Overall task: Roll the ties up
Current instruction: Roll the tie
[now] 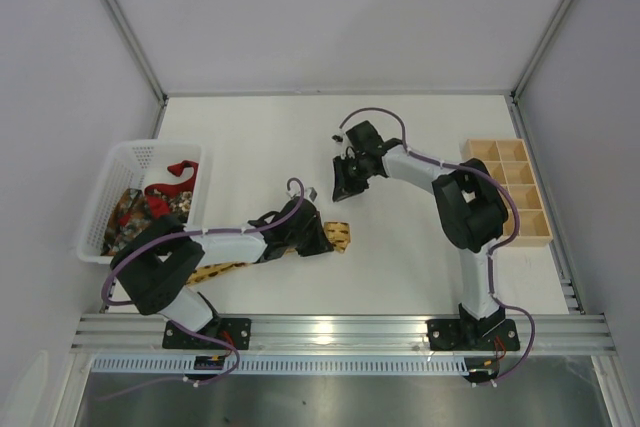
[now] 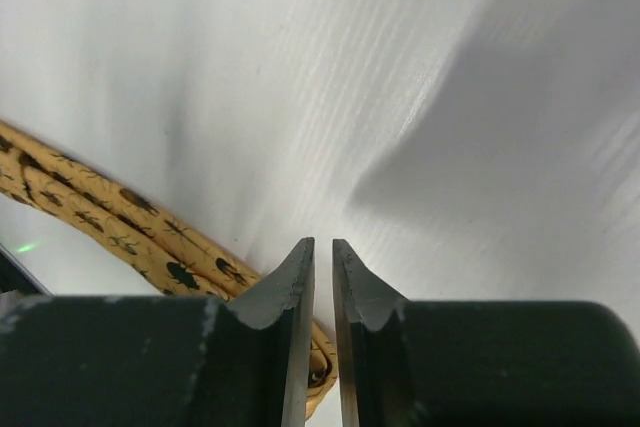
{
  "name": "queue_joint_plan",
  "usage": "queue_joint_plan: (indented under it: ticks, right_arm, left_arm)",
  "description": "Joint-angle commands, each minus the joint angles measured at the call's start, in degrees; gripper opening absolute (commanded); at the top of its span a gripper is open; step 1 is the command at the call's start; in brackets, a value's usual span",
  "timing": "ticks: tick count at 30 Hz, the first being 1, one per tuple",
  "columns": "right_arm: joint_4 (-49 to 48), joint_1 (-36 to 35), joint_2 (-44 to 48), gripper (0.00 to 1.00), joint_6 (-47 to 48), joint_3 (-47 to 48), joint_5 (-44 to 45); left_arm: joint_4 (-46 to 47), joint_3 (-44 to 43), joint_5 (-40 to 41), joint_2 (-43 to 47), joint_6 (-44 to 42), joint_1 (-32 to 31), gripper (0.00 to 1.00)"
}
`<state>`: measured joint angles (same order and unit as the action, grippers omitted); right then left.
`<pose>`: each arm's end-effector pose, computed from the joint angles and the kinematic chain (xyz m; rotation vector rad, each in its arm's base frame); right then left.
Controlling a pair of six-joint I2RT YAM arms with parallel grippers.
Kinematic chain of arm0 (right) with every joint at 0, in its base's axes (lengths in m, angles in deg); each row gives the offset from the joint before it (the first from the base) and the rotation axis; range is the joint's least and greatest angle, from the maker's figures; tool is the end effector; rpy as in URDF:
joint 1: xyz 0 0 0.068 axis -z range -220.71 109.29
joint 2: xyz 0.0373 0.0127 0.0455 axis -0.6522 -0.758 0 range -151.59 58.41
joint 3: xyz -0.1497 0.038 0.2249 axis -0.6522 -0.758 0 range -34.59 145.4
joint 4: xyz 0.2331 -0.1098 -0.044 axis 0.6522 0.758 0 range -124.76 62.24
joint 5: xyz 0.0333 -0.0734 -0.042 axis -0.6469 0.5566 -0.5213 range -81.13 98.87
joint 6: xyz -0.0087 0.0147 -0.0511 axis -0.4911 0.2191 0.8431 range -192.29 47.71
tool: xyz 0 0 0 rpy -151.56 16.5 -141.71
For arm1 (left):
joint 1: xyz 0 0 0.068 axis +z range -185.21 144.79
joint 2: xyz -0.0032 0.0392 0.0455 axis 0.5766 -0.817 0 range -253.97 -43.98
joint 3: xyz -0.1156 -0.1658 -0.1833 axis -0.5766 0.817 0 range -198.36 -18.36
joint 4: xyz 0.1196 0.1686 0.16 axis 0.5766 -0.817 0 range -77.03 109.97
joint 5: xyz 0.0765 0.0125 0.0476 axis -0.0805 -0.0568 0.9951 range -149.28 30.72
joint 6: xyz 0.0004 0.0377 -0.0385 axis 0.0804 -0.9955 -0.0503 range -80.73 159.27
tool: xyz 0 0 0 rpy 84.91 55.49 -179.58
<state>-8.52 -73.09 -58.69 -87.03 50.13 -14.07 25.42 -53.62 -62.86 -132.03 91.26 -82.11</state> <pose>0.3599 0.2446 0.1769 -0.5631 2.6307 0.8013 0.1905 -0.2069 0.1380 -0.0833 2.5816 -0.8188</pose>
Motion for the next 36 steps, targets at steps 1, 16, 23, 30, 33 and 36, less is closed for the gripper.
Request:
queue_joint_plan:
  ticks: [1, 16, 23, 30, 33, 36]
  right_arm:
    - [0.48, -1.72, -2.43, 0.18, -0.02, -2.36, 1.05]
    - [-3.48, -3.83, 0.56, 0.18, -3.27, -9.14, 1.58]
    - [-2.33, -3.74, 0.73, 0.18, -2.92, -8.35, 2.55]
    - [-2.86, -5.06, 1.87, 0.17, -5.11, -11.07, 2.9]
    - [-2.77, -6.11, 3.1, 0.16, -6.26, -13.44, 3.42]
    - [-2.95, -7.78, 5.65, 0.14, -7.58, -16.25, 4.3]
  left_arm:
    - [1.32, -0.42, 0.85, 2.53, -0.31, -0.74, 0.0]
    - [0.44, -0.07, 1.81, 3.32, 1.89, -4.7, 0.0]
    - [-6.84, -3.22, 9.27, 1.13, 2.42, -8.21, 0.0]
    - [-6.16, -6.13, 11.22, -4.75, 2.68, -9.0, 0.0]
    - [-6.24, -7.8, 11.83, -6.34, 2.86, -9.0, 0.0]
    - [-7.73, -9.64, 14.2, -7.05, 3.03, -9.0, 0.01]
